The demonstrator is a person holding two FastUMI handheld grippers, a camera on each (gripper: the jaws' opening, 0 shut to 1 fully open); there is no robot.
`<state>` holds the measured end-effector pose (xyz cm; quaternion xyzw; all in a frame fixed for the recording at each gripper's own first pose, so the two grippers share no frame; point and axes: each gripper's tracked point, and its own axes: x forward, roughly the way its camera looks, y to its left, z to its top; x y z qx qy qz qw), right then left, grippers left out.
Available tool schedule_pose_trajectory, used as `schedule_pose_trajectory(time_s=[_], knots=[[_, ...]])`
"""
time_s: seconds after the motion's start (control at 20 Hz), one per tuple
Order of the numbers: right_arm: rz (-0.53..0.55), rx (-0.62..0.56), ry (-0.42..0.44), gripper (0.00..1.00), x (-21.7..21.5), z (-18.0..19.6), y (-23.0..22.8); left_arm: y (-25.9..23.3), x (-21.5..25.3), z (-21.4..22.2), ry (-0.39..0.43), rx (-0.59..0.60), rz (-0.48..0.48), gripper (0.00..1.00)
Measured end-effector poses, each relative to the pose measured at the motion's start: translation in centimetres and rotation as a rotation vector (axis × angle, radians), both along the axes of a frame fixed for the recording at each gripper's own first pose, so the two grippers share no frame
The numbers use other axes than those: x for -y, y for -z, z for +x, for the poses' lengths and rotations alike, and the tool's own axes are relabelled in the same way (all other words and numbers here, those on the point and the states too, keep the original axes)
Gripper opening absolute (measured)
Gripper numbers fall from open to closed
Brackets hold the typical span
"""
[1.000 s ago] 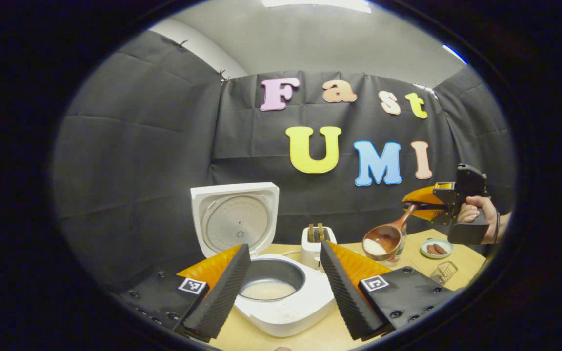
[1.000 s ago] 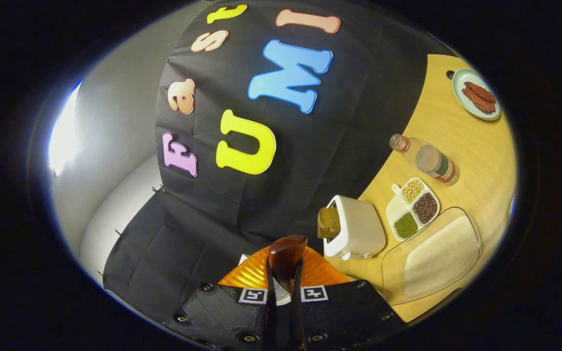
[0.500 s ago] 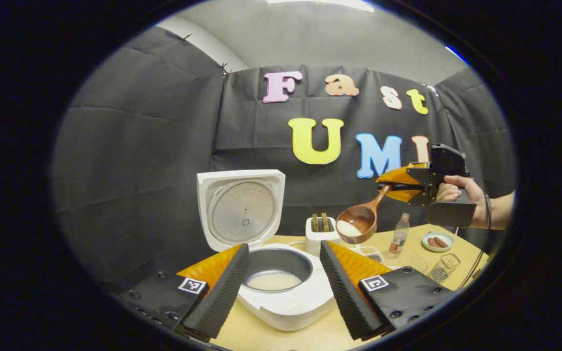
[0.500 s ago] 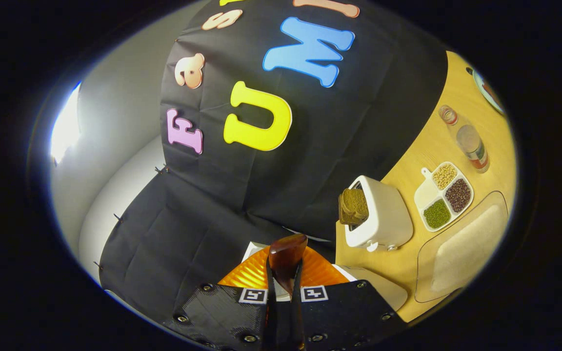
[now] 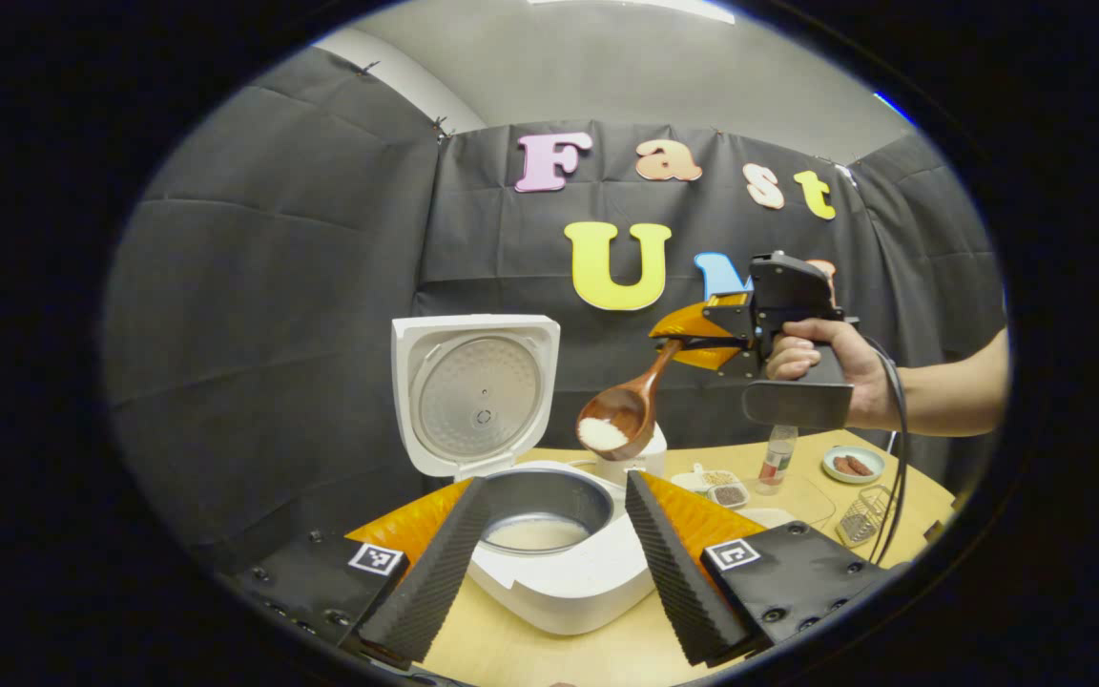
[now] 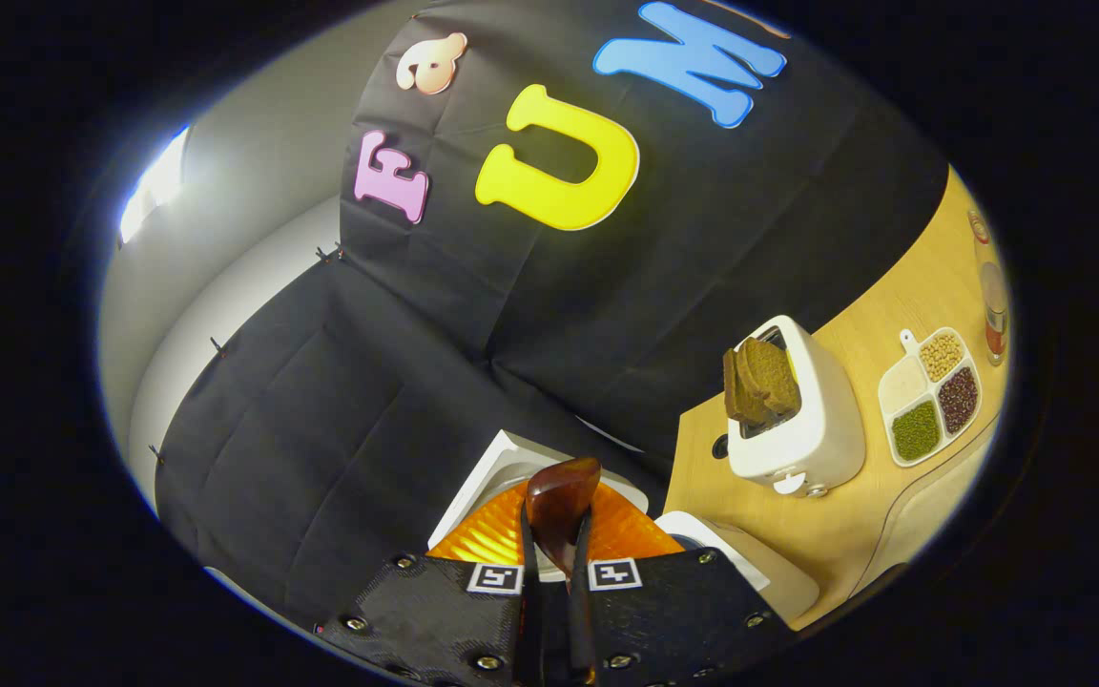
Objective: Close the left gripper, press the button to open the rice cooker; take a wooden spoon from the chopstick holder with the right hand, scoop a spoonful of rice and pour it into the rice cooker, then put the wooden spoon back into the chopstick holder.
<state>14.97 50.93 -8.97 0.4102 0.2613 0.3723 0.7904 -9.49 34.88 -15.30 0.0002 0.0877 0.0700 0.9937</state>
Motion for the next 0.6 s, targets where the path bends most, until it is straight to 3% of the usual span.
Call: schedule_pose_trajectory(time_s=[0.05, 0.35, 0.6], knots=[[-0.025, 0.017, -0.010, 0.10, -0.9, 0.2, 0.3, -0.1, -0.1, 0.1, 0.001, -0.001, 0.002, 0.96], [-0.190, 0.141, -0.067, 0.10, -5.6, 0.4, 2.2, 0.2, -0.1, 0.0, -0.002, -0.003, 0.009, 0.99], [-0.342, 0.327, -0.132, 0.10, -8.8, 0.0, 2.8, 0.5, -0.3, 0.0, -0.019, -0.011, 0.000, 0.96]])
